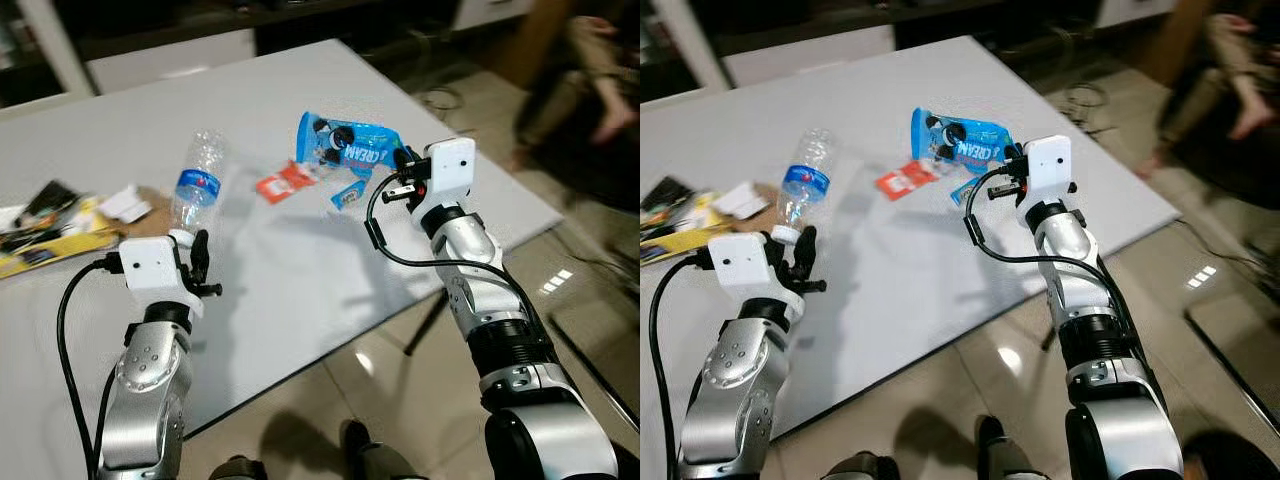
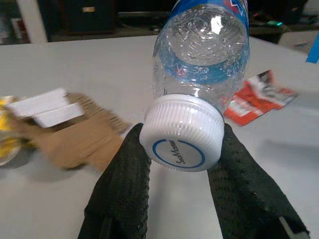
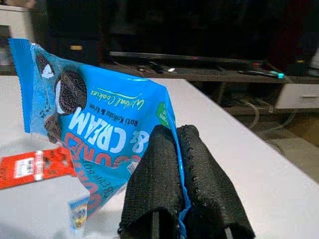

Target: Picking trash to rubbish bin

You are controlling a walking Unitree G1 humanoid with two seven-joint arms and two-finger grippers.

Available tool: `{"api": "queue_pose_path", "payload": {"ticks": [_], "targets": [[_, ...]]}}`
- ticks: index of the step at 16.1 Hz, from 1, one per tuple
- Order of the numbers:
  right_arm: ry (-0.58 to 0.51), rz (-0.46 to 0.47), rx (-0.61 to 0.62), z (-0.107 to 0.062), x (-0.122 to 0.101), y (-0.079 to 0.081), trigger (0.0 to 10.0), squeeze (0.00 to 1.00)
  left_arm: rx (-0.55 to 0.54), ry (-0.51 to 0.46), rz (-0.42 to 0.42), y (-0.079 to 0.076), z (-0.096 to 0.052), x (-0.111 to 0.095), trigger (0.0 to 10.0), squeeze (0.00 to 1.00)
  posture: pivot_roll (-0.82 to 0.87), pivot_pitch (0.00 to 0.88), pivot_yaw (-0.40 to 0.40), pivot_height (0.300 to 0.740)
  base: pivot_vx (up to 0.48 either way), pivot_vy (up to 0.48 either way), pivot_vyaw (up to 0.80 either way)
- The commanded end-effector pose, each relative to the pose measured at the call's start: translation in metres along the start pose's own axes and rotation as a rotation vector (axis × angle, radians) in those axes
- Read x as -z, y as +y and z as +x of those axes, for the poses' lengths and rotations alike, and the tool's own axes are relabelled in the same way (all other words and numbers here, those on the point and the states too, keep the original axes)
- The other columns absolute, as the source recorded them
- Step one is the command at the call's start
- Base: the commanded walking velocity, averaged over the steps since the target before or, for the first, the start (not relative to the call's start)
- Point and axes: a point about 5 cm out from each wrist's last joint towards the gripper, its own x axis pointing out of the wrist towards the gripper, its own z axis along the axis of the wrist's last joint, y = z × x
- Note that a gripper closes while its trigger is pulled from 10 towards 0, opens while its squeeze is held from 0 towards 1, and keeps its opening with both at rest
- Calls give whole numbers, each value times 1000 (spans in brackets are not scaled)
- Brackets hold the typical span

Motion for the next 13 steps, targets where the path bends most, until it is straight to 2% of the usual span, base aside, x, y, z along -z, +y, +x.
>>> {"api": "queue_pose_path", "payload": {"ticks": [1, 7, 13], "targets": [[-2, -16, 0, -2, -3, -3, 10000, 0, -9, 9, -20, -1, 1, 3, 10000, 0, 3, 100, -2, 740, 0, 0, -756], [2, -18, 7, -6, -2, -1, 10000, 0, -9, 10, -36, -2, 7, 2, 10000, 0, -10, 96, -2, 740, 0, 0, -754], [9, -22, 8, -7, -4, -1, 10000, 0, -35, 22, -51, 2, 7, 5, 10000, 0, -19, 109, -5, 740, 0, 0, -753]]}}
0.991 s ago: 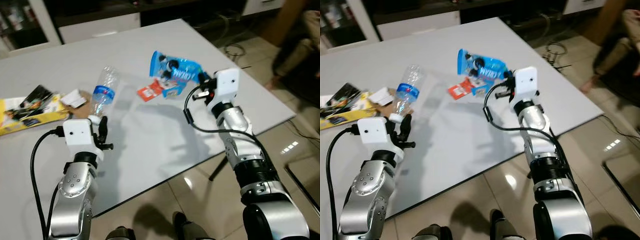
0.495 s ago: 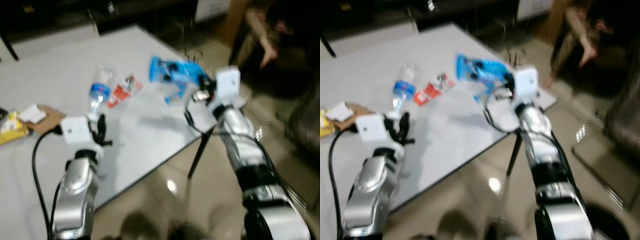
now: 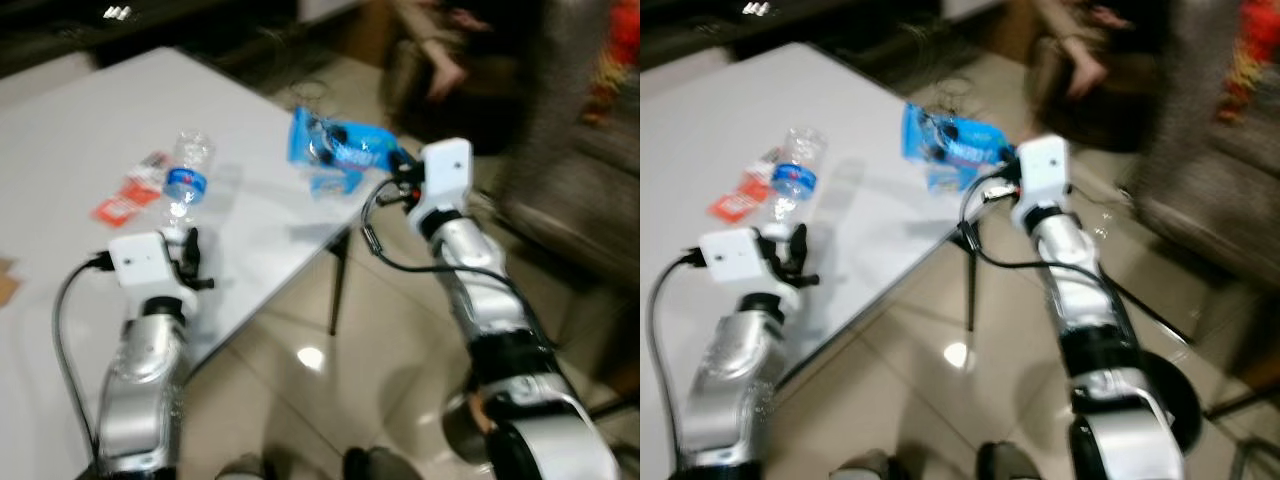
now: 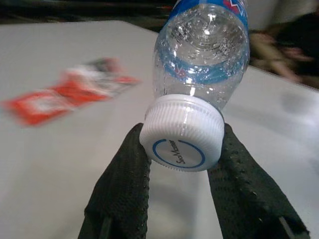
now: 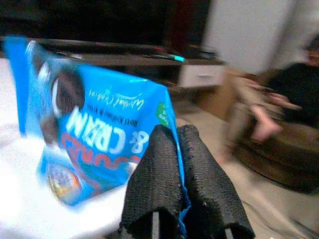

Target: Picking trash to rubbish bin

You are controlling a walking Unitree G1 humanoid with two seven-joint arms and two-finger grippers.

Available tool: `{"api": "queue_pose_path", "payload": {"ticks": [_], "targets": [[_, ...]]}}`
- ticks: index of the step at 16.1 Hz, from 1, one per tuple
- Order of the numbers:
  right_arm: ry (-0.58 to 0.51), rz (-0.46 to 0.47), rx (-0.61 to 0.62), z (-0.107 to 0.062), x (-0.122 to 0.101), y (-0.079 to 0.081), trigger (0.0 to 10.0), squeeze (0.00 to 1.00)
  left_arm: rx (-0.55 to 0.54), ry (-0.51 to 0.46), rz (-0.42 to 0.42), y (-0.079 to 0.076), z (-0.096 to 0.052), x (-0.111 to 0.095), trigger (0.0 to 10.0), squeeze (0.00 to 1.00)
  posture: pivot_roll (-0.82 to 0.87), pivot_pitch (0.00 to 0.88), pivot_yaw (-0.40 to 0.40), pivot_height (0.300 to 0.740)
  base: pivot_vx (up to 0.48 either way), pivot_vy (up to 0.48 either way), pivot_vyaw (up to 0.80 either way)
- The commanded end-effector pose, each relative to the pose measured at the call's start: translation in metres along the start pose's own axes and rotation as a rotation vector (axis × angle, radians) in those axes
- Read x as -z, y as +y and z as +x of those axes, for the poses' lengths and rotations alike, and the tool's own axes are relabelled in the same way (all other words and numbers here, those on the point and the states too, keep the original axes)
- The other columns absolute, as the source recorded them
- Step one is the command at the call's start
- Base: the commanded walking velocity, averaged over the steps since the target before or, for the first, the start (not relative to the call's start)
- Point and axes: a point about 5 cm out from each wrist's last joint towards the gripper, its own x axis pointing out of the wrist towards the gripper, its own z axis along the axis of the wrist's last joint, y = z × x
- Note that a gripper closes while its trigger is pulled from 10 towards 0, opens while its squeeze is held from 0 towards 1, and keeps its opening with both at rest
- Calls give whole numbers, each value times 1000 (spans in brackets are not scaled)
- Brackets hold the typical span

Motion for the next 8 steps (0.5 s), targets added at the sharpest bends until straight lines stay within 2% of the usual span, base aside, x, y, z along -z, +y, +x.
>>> {"api": "queue_pose_path", "payload": {"ticks": [1, 4, 8], "targets": [[-16, 9, -3, 1, -5, 3, 10000, 0, -12, 1, 2, 3, 0, -1, 10000, 0, -20, 111, -4, 740, 0, 0, -756], [-13, 10, 4, 0, -6, 2, 10000, 0, 30, -10, -2, -2, 0, -3, 10000, 0, -21, 115, 0, 740, 0, 0, -754], [-5, 6, 10, 0, -4, 1, 10000, 0, 21, -12, 2, -1, 1, -4, 10000, 0, -21, 115, 0, 740, 0, 0, -755]]}}
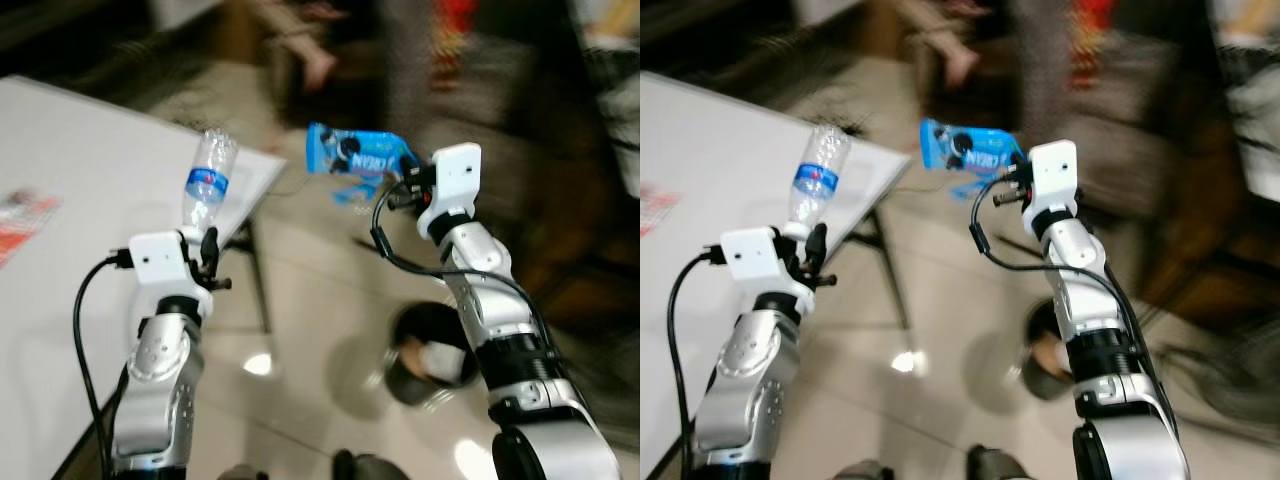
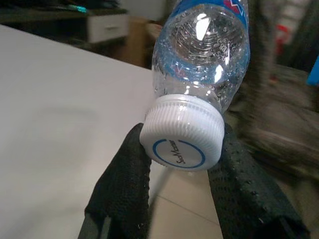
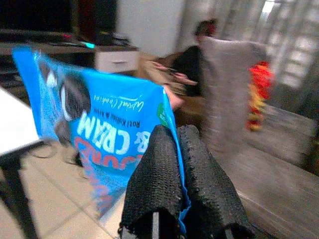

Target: Picking trash to rubbish bin

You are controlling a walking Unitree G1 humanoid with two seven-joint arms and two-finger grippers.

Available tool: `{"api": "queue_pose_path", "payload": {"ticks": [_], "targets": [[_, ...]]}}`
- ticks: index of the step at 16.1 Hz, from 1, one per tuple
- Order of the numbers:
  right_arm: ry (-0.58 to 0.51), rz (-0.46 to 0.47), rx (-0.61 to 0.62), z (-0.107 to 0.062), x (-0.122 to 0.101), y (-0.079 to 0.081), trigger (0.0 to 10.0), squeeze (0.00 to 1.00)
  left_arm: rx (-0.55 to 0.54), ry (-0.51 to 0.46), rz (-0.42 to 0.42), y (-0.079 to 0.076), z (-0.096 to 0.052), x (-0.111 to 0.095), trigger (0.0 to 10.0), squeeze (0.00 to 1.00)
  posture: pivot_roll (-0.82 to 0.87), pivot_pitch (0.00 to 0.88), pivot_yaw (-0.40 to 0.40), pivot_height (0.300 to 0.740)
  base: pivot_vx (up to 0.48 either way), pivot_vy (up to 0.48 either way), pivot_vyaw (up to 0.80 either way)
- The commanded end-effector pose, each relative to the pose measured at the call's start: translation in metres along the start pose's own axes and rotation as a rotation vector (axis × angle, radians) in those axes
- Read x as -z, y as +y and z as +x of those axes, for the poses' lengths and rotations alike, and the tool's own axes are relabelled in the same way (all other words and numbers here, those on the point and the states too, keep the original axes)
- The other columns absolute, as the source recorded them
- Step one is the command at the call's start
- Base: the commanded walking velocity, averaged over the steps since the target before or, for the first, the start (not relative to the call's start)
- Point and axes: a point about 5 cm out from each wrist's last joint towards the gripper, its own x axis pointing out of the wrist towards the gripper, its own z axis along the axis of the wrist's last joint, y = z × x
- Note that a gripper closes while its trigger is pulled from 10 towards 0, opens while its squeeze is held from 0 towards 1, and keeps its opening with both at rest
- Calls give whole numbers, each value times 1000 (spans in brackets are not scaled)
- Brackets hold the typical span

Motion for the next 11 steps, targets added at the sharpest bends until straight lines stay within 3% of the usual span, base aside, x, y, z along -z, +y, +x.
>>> {"api": "queue_pose_path", "payload": {"ticks": [1, 11], "targets": [[-3, 4, 1, 1, -3, 2, 10000, 0, -13, -5, -1, 3, -1, -2, 10000, 0, -20, 118, 1, 740, 0, 0, -750], [11, 3, -7, 2, -2, 5, 10000, 0, -4, -28, -13, 5, 0, -7, 10000, 0, -16, 115, 3, 740, 0, 0, -753]]}}
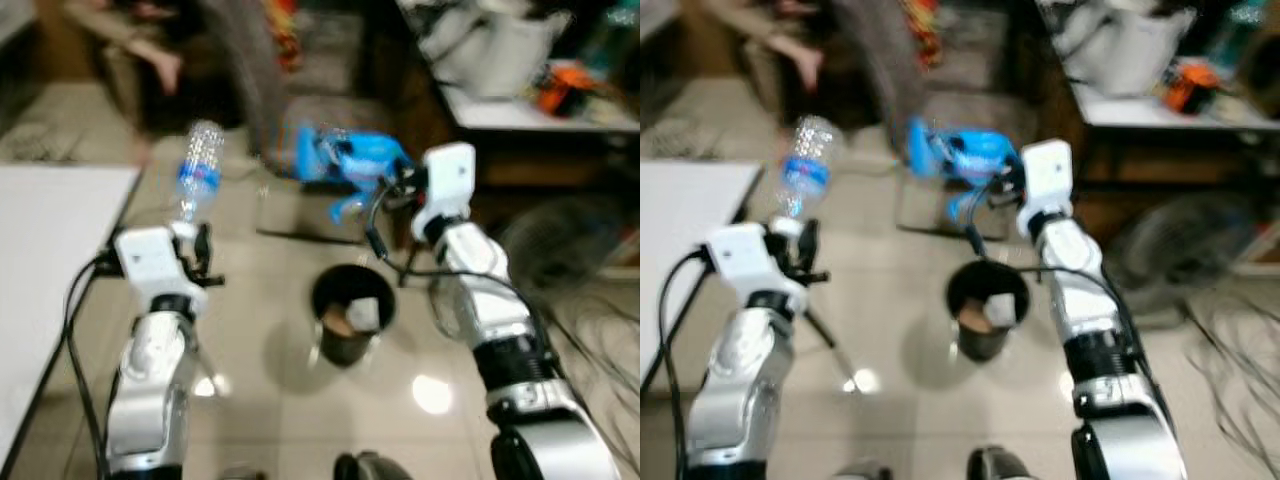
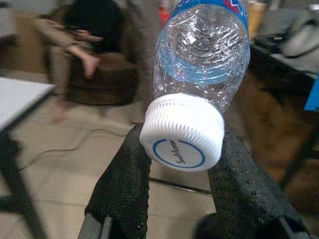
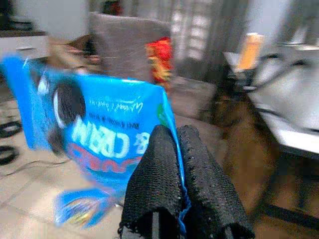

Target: Picking trash to rubbish bin

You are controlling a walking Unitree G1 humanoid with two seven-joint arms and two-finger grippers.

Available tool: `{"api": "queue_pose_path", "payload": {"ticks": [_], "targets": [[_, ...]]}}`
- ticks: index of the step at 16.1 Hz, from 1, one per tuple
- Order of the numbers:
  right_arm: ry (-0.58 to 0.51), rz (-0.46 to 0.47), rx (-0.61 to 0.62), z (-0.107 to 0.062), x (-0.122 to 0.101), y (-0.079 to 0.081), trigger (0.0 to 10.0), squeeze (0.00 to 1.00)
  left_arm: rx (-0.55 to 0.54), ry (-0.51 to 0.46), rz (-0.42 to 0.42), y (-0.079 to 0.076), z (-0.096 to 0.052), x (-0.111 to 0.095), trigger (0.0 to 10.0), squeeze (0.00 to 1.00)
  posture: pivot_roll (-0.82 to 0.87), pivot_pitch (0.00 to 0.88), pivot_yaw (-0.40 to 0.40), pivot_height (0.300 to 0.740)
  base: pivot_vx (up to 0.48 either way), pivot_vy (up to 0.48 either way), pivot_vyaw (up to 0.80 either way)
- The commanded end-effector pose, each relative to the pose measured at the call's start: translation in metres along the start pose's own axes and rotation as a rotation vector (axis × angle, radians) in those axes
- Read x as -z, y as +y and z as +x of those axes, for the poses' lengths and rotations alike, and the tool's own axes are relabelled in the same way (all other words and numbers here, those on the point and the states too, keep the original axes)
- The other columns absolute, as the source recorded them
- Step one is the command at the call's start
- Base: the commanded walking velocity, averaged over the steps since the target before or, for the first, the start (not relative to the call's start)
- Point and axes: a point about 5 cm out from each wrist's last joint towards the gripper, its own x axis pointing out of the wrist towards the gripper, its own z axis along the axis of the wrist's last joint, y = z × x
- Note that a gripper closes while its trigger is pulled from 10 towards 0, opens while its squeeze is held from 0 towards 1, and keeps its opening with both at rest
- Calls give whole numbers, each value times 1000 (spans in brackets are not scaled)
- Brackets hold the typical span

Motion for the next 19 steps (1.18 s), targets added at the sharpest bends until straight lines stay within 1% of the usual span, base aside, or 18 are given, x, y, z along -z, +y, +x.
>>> {"api": "queue_pose_path", "payload": {"ticks": [1, 3, 8, 9, 14, 19], "targets": [[-6, 1, 4, 2, -4, 0, 10000, 0, -2, -4, -6, 2, 0, -1, 10000, 0, -14, 114, 4, 740, 0, 0, -756], [-4, 2, 9, 4, -4, -1, 10000, 0, 1, -3, -3, 2, 0, -1, 10000, 0, -10, 113, 7, 740, 0, 0, -756], [23, 2, -2, 3, 2, 5, 10000, 0, 9, 1, 20, 4, 1, -1, 10000, 0, -4, 107, 16, 740, 0, 0, -751], [22, 20, -3, 3, 4, 5, 10000, 0, 12, 2, 28, 3, 2, -1, 10000, 0, -4, 107, 16, 740, 0, 0, -600], [33, 24, -14, 1, 8, 8, 10000, 0, 37, -12, 21, 3, 4, -3, 10000, 0, 1, 110, 20, 740, 0, 0, 0], [28, 1, -42, -2, 9, 13, 10000, 0, 21, -24, 32, 9, 10, -8, 10000, 0, 0, 124, 23, 740, 314, 0, 0]]}}
